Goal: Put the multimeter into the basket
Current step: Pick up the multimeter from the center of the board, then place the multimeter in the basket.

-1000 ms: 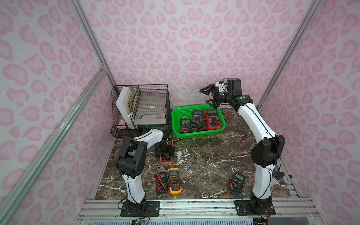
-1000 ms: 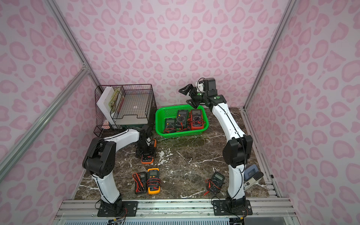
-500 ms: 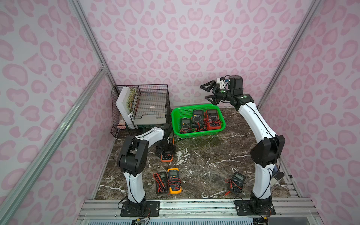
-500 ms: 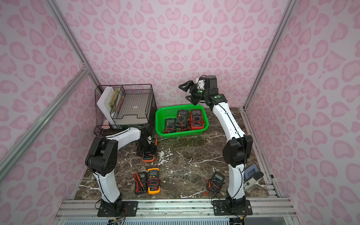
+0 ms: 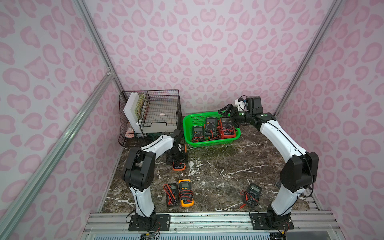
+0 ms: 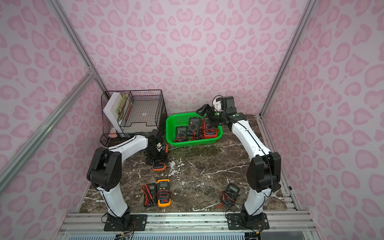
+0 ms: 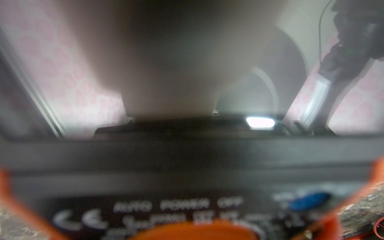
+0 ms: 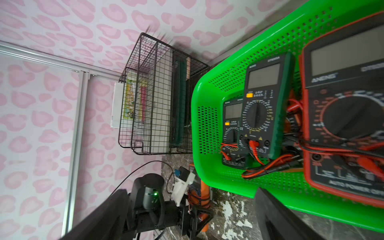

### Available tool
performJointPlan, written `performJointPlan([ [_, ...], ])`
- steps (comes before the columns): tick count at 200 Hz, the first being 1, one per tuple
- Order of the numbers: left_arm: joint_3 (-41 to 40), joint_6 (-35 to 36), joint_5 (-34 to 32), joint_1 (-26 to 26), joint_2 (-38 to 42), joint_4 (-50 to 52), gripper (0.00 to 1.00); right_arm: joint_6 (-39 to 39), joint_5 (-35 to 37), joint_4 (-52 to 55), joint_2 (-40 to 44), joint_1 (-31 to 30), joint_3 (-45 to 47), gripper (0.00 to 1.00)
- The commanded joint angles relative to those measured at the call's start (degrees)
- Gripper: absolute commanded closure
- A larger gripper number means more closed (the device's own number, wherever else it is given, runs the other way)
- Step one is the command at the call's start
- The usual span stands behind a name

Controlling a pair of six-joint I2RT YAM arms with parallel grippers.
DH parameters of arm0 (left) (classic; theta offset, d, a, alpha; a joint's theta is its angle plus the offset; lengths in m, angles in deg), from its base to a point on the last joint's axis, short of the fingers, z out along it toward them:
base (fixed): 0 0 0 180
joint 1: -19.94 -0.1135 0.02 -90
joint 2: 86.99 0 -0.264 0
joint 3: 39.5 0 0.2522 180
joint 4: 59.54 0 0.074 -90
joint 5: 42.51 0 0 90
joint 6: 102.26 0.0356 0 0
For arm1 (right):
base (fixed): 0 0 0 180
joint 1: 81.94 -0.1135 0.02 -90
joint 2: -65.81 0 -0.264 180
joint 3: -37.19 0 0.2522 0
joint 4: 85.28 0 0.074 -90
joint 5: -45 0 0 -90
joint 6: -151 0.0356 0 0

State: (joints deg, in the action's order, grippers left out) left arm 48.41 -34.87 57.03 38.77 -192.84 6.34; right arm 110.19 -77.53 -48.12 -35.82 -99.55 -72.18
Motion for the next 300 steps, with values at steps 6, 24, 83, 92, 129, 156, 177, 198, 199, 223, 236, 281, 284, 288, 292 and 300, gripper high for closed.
performJointPlan([
  [6, 0.29, -0.67, -0.68, -0.02, 1.96, 1.87, 1.00, -4.94, 4.07, 1.82, 2.14, -0.18, 2.81, 0.01],
  [24, 0.34, -1.03, -0.97, 0.00, 3.65, 2.61, 1.00, -6.49, 5.68, 2.89, 3.02, -0.63, 3.97, 0.01],
  [83, 3.13, -2.07, -1.59, -0.02, 10.94, 7.30, 1.00, -8.97, 8.57, 5.12, 4.89, -2.70, 5.15, 0.01],
  [92, 3.60, -2.39, -1.67, 0.02, 12.00, 7.87, 1.00, -9.33, 9.21, 5.34, 5.24, -3.05, 5.39, 0.01],
  [129, 6.53, -3.55, -1.10, -0.02, 14.75, 9.14, 1.00, -10.27, 11.83, 6.01, 7.10, -3.99, 7.85, 0.01],
  [156, 10.55, -4.06, -0.06, -0.02, 15.00, 9.35, 1.00, -11.37, 12.11, 5.52, 8.99, -4.28, 10.61, 0.01],
  [177, 13.88, -4.27, 1.07, 0.20, 14.20, 10.23, 1.00, -12.05, 12.26, 6.50, 10.06, -4.37, 11.59, 0.01],
  [198, 15.59, -4.38, 1.41, 0.51, 14.26, 9.79, 1.00, -12.46, 13.00, 6.96, 11.39, -4.36, 12.88, 0.01],
  [199, 15.67, -4.37, 1.43, 0.51, 14.22, 9.73, 1.00, -12.46, 13.01, 6.98, 11.46, -4.36, 12.98, 0.01],
  [223, 18.38, -4.46, 2.64, 1.10, 13.09, 9.24, 1.00, -12.63, 12.87, 6.29, 12.89, -4.29, 15.69, 0.01],
  [236, 19.80, -4.46, 2.69, 1.75, 12.41, 9.23, 1.00, -12.34, 13.12, 5.53, 13.76, -4.38, 17.12, 0.01],
  [281, 22.30, -4.20, 2.83, 4.22, 10.76, 8.27, 1.00, -12.76, 15.16, 4.90, 15.29, -4.31, 21.25, 0.01],
  [284, 22.42, -4.20, 2.74, 4.35, 10.67, 8.29, 1.00, -12.86, 15.26, 4.95, 15.30, -4.34, 21.33, 0.01],
  [288, 22.50, -4.24, 2.72, 4.59, 10.58, 8.26, 1.00, -12.87, 15.39, 4.97, 15.31, -4.33, 21.39, 0.01],
  [292, 22.65, -4.20, 2.67, 4.74, 10.48, 8.20, 1.00, -12.91, 15.54, 5.03, 15.28, -4.28, 21.43, 0.01],
  [300, 22.79, -4.20, 2.87, 5.05, 10.24, 7.85, 1.00, -13.03, 15.83, 5.16, 15.31, -4.28, 21.50, 0.01],
])
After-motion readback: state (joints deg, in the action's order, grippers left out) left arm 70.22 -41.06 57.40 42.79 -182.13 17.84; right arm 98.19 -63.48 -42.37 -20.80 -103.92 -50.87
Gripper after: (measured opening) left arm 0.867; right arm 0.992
